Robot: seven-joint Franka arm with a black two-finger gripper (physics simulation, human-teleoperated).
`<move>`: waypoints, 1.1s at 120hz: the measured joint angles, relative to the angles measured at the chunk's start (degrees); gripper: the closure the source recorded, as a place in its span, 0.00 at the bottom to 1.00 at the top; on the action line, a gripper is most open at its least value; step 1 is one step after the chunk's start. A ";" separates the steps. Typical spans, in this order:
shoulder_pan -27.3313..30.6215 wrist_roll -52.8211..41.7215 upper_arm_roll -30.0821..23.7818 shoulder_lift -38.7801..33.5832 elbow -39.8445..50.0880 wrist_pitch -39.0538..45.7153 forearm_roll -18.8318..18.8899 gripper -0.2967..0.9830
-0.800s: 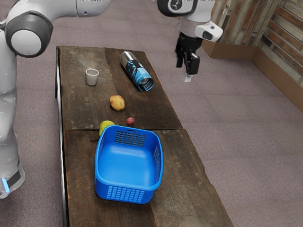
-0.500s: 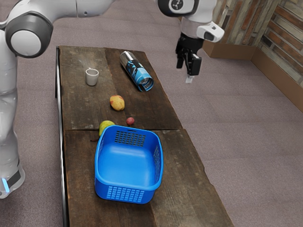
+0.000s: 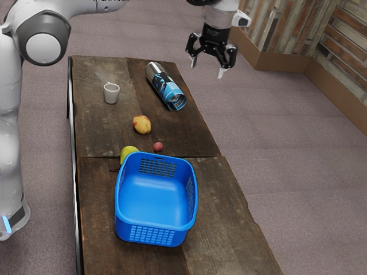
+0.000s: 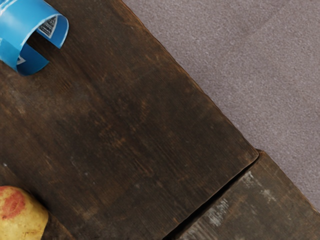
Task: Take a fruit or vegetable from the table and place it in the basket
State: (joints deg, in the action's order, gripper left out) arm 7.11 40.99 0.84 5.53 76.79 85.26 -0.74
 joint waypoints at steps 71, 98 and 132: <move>5.67 24.92 2.19 -22.17 46.73 20.01 -1.22 0.24; 5.73 28.94 3.87 -21.86 47.44 23.66 0.19 0.24; 5.74 31.74 5.54 -22.09 53.62 27.71 2.32 0.23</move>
State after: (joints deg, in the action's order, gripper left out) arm 12.85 72.73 6.39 -16.56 130.41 112.97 1.57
